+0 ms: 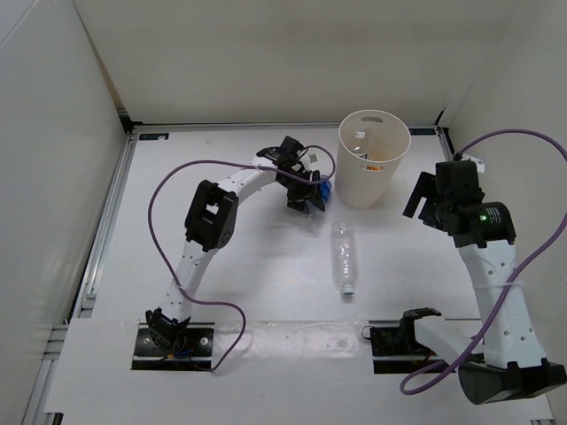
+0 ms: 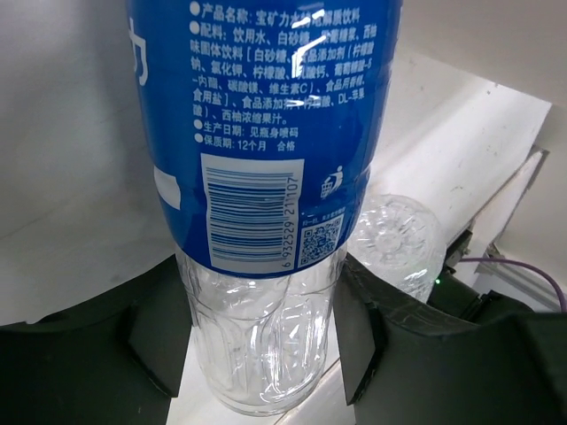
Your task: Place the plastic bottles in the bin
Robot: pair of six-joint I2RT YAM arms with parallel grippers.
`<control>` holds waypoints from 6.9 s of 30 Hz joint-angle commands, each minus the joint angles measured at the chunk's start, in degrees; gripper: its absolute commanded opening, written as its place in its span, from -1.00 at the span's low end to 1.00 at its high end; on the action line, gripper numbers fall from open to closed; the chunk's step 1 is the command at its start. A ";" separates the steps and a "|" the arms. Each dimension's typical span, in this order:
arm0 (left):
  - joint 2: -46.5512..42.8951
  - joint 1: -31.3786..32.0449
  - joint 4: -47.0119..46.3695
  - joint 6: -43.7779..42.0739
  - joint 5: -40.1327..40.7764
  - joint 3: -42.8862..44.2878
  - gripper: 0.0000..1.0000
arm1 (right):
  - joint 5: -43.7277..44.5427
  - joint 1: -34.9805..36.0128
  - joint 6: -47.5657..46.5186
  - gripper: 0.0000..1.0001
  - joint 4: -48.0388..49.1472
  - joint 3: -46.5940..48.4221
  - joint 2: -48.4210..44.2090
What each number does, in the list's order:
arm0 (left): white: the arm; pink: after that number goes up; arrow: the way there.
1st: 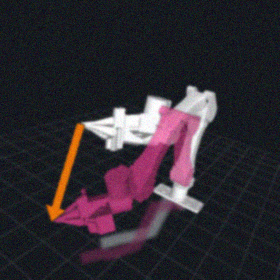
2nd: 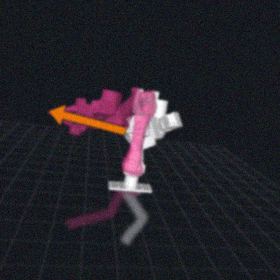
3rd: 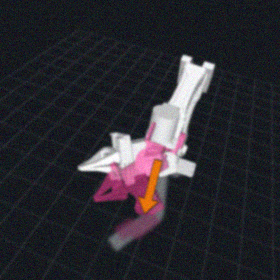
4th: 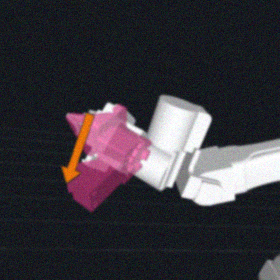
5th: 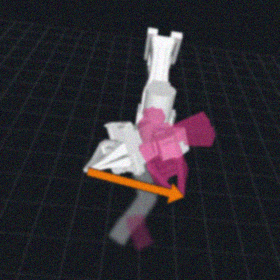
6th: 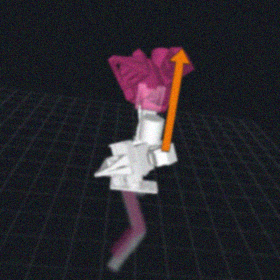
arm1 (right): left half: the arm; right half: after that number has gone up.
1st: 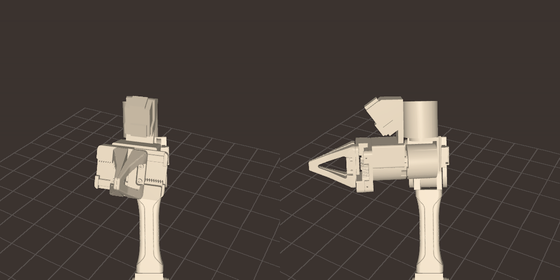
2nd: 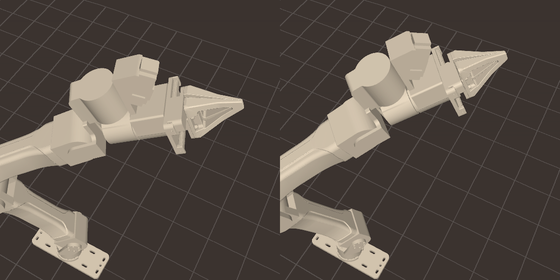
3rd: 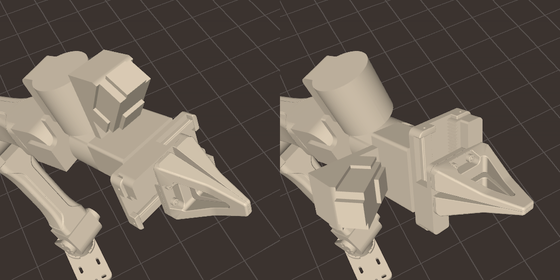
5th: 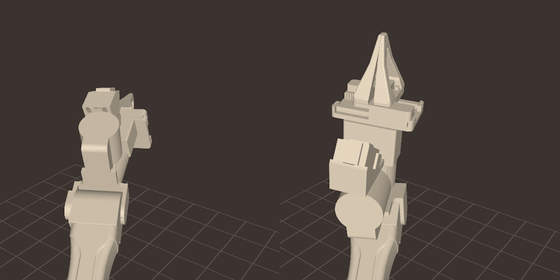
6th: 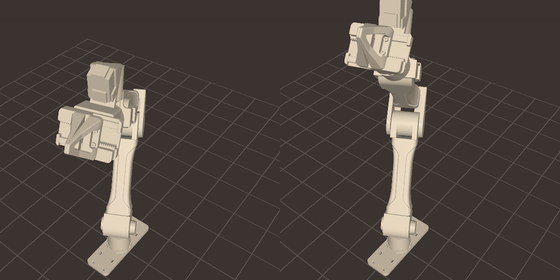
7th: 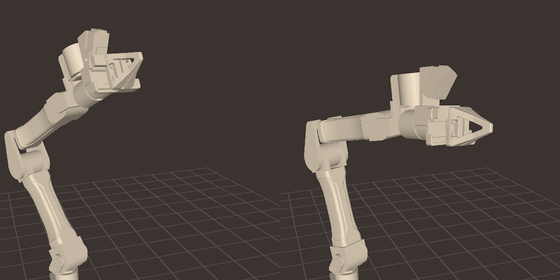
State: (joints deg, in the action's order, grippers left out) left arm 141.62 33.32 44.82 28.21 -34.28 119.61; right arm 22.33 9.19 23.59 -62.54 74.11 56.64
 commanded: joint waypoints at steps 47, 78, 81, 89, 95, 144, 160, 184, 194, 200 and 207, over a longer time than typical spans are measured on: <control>-1.70 3.42 -47.63 13.45 -5.36 27.25 0.39 | 0.97 -0.93 0.22 0.81 0.84 0.69 -1.18; -14.07 -5.71 -42.45 8.54 0.96 14.35 1.00 | -2.97 0.48 -1.09 0.81 2.07 -0.36 0.13; -22.16 -10.72 -40.61 7.22 5.51 1.54 1.00 | -10.00 2.32 -2.77 0.81 4.87 -3.07 1.27; -40.54 -20.40 -25.14 -6.14 17.84 -21.14 1.00 | -20.56 6.00 0.05 0.81 9.88 -7.83 8.83; -48.27 -25.84 -24.07 -5.97 20.31 -36.98 1.00 | -21.36 14.18 1.72 0.81 19.73 -13.46 14.02; -54.87 -32.09 -19.68 -7.64 22.42 -52.73 1.00 | -17.06 28.95 -1.53 0.08 10.25 2.79 43.74; -52.94 -34.81 -20.74 -5.88 19.96 -52.64 1.00 | -3.79 34.15 -5.75 -0.83 11.74 6.31 20.29; -50.83 -41.23 -25.92 -0.35 11.52 -52.99 1.00 | -8.20 -0.23 2.69 -1.00 46.45 33.11 36.25; -51.45 -42.99 -27.68 0.01 10.90 -54.40 1.00 | -2.02 2.06 2.24 -0.78 41.64 40.41 45.75; -51.27 -43.43 -29.43 0.97 10.82 -54.93 1.00 | -3.60 4.16 2.68 -0.61 36.09 39.54 46.01; -51.71 -45.19 -31.98 3.52 9.94 -56.68 1.00 | -8.42 4.26 6.10 -0.35 30.56 38.57 46.28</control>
State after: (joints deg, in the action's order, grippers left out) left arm 92.27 -11.16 14.90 30.55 -23.14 64.18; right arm 16.43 14.31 26.94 -29.54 111.66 102.91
